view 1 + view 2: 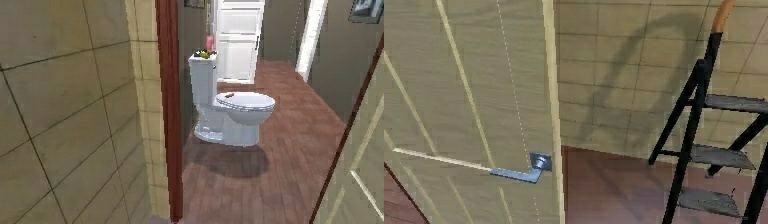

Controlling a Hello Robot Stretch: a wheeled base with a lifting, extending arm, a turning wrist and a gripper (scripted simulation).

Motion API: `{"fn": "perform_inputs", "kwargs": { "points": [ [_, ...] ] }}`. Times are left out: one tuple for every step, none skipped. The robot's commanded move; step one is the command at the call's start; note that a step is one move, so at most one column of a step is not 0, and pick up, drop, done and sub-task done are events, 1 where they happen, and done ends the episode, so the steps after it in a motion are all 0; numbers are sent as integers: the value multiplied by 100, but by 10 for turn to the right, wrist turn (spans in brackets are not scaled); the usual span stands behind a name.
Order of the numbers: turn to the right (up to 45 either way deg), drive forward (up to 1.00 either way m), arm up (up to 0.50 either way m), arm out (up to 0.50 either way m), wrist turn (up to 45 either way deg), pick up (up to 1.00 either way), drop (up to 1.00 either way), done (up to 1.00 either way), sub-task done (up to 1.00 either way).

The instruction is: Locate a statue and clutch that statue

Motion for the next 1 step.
{"fn": "perform_inputs", "kwargs": {
  "points": [
    [180,0,0,0,0,0,0,0,0]
  ]
}}
